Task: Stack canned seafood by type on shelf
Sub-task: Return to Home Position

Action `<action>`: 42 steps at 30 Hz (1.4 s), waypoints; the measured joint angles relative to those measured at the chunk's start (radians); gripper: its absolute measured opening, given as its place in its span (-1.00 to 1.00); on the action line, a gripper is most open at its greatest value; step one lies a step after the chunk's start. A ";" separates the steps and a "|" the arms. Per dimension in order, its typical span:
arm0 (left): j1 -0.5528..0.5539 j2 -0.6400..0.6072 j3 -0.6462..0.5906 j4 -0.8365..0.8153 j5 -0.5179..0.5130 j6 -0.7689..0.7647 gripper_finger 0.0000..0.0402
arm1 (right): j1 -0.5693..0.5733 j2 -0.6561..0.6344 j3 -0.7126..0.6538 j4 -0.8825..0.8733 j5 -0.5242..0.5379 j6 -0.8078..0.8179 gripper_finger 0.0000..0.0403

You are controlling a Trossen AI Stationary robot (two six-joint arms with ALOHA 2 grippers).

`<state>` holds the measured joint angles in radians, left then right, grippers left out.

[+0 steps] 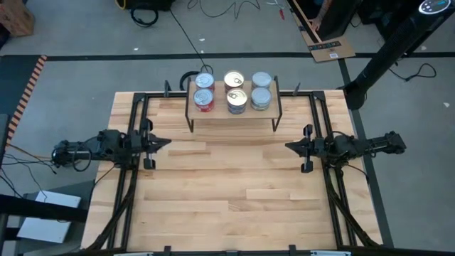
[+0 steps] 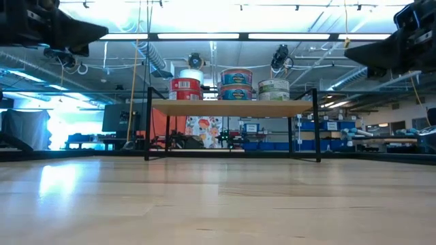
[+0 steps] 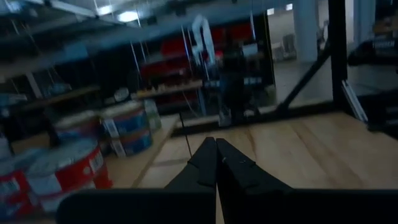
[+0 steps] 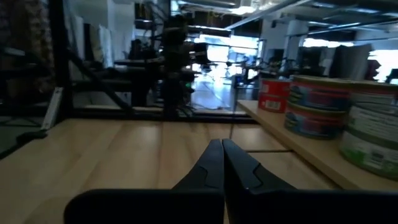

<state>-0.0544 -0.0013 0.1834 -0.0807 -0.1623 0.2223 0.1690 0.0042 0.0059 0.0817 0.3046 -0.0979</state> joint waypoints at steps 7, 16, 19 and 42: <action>0.002 0.002 -0.140 0.220 0.054 0.030 -0.99 | -0.031 -0.002 0.000 0.003 -0.007 0.014 -1.00; 0.002 0.001 -0.175 0.226 0.063 0.032 -0.99 | -0.060 -0.001 0.000 0.015 0.034 0.016 -1.00; 0.009 0.001 -0.175 0.230 0.131 0.029 -0.99 | -0.064 -0.001 0.000 0.039 0.037 0.014 -1.00; 0.187 0.010 -0.176 0.128 0.043 -0.178 -0.94 | -0.064 0.012 0.000 -0.005 0.197 0.076 -0.86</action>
<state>0.1329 0.0086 0.0078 0.0472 -0.1192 0.0439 0.1051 0.0158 0.0059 0.0769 0.5014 -0.0216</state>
